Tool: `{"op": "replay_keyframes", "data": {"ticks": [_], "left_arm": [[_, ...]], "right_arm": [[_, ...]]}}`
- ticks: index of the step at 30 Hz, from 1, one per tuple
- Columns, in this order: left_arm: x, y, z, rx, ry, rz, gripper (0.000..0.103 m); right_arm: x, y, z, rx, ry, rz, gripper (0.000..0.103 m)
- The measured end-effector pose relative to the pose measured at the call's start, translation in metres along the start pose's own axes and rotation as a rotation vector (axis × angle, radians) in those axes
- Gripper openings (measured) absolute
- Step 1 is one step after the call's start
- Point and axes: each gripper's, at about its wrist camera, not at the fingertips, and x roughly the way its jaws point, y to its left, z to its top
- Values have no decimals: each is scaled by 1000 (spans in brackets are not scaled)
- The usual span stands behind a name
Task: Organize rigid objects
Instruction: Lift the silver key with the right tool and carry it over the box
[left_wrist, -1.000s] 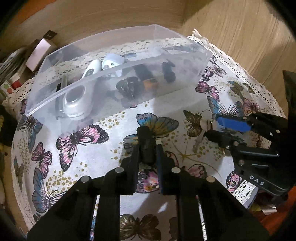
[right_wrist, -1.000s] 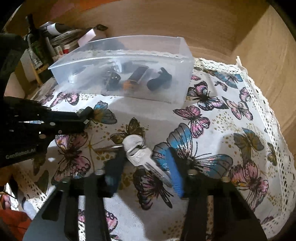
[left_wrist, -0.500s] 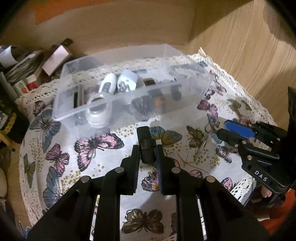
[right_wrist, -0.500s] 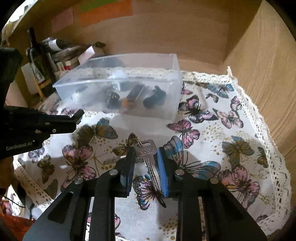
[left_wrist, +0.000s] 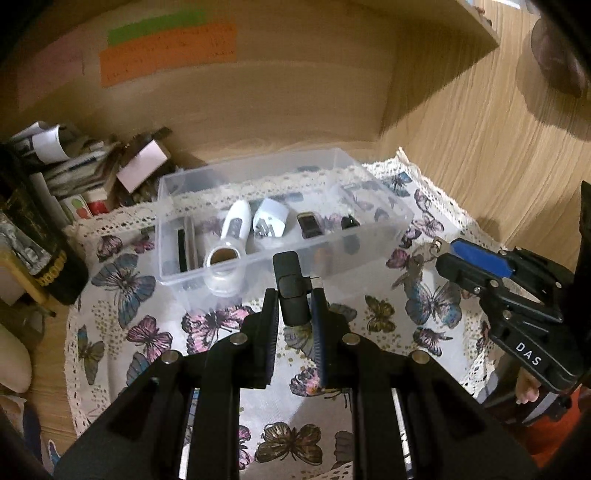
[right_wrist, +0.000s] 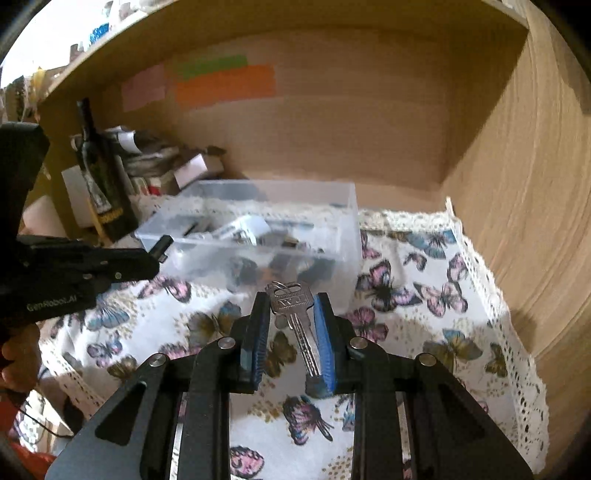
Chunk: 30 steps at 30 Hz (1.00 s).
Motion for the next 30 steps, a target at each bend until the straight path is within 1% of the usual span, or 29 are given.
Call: {"op": "replay_keyframes", "data": {"ticks": [8, 11, 20, 25, 30], "left_arm": [[-12, 6, 14, -4, -51, 13, 17], [-15, 9, 20, -5, -69, 23, 17], [-13, 20, 45, 6, -116, 45, 17], [4, 28, 58, -9, -102, 40, 17], [34, 34, 65, -10, -38, 33, 17]], "right_arm": [[-11, 6, 24, -4, -88, 21, 22], [-15, 8, 34, -14, -129, 13, 22], [-9, 10, 66, -28, -180, 13, 22], [4, 14, 76, -48, -179, 6, 22], [24, 17, 80, -65, -150, 13, 22]]}}
